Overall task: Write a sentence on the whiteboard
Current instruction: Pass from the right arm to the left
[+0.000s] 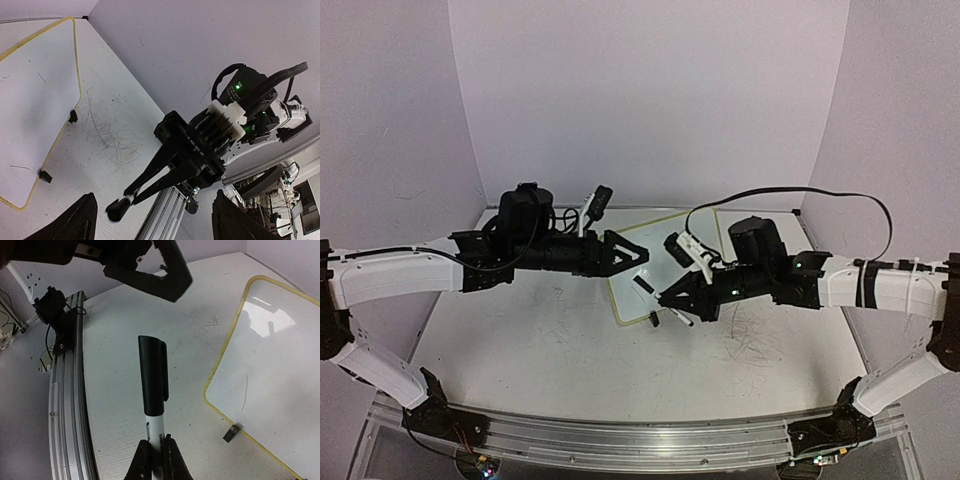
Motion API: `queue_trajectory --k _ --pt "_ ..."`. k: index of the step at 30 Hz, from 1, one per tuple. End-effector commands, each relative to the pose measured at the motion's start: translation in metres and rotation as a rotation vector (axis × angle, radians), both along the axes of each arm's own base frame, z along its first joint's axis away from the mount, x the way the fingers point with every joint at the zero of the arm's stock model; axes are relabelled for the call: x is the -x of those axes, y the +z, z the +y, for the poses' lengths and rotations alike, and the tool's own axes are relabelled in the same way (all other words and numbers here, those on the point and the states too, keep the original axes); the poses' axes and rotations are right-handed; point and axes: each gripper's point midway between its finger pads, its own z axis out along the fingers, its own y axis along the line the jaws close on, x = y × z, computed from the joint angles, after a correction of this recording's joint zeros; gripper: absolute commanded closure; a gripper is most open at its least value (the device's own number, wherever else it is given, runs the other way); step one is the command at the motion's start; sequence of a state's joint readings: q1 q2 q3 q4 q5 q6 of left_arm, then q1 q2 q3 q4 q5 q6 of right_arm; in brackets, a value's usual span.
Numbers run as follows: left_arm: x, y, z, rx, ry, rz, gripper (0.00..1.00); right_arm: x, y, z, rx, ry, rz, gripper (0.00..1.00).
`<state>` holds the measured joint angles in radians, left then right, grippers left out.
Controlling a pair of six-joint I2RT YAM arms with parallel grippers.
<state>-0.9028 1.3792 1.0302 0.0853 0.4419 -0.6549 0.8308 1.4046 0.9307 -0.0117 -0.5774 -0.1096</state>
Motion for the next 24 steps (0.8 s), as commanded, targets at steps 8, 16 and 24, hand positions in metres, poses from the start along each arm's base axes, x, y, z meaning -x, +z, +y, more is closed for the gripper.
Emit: queue_trajectory --k 8,16,24 --pt "0.003 -0.026 -0.010 -0.037 -0.035 0.078 0.44 0.000 0.036 0.014 -0.044 -0.002 -0.144 1.00" --pt "0.006 -0.030 -0.019 -0.056 -0.091 0.083 0.59 0.002 0.042 0.015 -0.054 0.005 -0.151 1.00" --pt "0.005 -0.027 -0.021 -0.057 -0.094 0.083 0.87 0.003 0.038 0.011 -0.050 -0.007 -0.144 1.00"
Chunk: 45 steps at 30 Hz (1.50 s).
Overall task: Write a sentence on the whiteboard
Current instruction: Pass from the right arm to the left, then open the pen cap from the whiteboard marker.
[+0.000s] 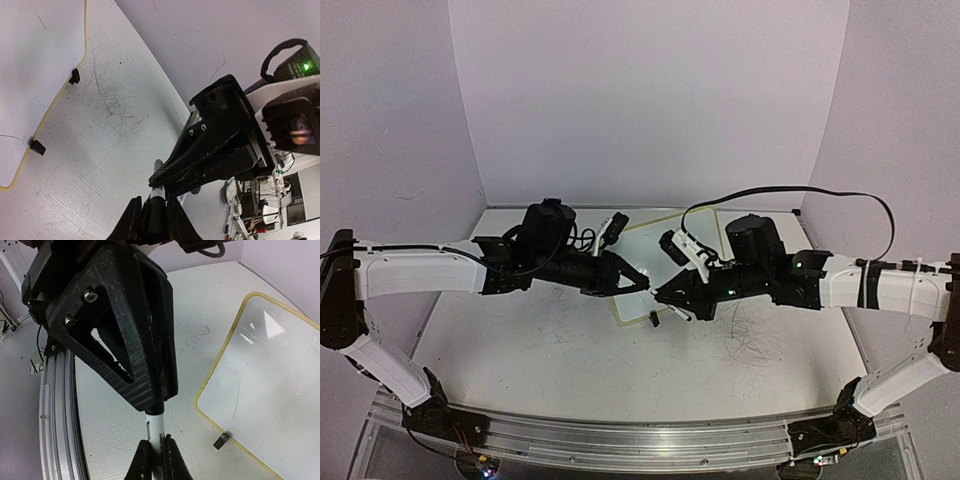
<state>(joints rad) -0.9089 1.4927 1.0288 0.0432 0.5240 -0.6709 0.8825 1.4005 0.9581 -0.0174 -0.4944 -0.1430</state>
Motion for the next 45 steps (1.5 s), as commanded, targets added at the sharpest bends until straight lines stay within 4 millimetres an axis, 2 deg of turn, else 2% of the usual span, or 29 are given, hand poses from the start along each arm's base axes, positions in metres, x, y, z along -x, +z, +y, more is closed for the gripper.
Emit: queue_trajectory --k 1,2,3,6,7,8,12,14,18,20,29,32,40,42,45 --pt "-0.004 0.029 -0.006 0.049 -0.013 -0.050 0.93 0.000 0.028 0.001 -0.064 -0.002 -0.066 1.00" --pt "-0.005 0.029 -0.006 0.048 -0.008 -0.053 0.99 -0.001 0.027 0.000 -0.063 -0.009 -0.066 0.99" --pt "-0.006 0.030 -0.006 0.048 0.000 -0.058 1.00 -0.003 0.027 -0.001 -0.062 -0.025 -0.067 0.90" --pt "-0.012 0.040 -0.004 0.064 0.037 -0.084 1.00 -0.023 0.029 -0.012 -0.093 -0.190 -0.038 0.27" --pt "-0.013 0.047 -0.004 0.079 0.043 -0.095 1.00 -0.031 0.036 -0.018 -0.141 -0.256 -0.003 0.12" --pt "-0.013 0.054 -0.004 0.097 0.047 -0.106 1.00 -0.038 0.046 -0.024 -0.203 -0.302 0.031 0.02" --pt "-0.015 0.085 -0.005 0.195 0.051 -0.154 1.00 -0.021 0.086 -0.036 -0.546 -0.274 0.257 0.02" --pt "-0.016 0.100 -0.009 0.232 0.047 -0.162 1.00 -0.014 0.101 -0.039 -0.655 -0.244 0.340 0.02" --pt "-0.010 0.135 -0.012 0.358 0.011 -0.170 1.00 -0.005 0.112 -0.038 -0.741 -0.174 0.452 0.05" --pt "-0.008 0.146 -0.013 0.400 0.001 -0.169 1.00 0.004 0.127 -0.040 -0.807 -0.099 0.451 0.09" --pt "-0.006 0.155 -0.019 0.483 -0.015 -0.139 1.00 0.016 0.162 -0.050 -0.962 -0.003 0.422 0.34" --pt "-0.005 0.156 -0.021 0.493 -0.025 -0.132 1.00 0.014 0.166 -0.050 -0.987 0.000 0.418 0.46" --pt "-0.003 0.149 -0.025 0.487 -0.048 -0.114 1.00 0.014 0.170 -0.042 -0.999 0.058 0.428 0.59" --pt "-0.003 0.147 -0.025 0.484 -0.047 -0.111 1.00 0.017 0.173 -0.043 -1.008 0.076 0.422 0.60" --pt "-0.004 0.149 -0.021 0.488 -0.027 -0.114 1.00 0.017 0.171 -0.048 -1.012 0.073 0.422 0.46"
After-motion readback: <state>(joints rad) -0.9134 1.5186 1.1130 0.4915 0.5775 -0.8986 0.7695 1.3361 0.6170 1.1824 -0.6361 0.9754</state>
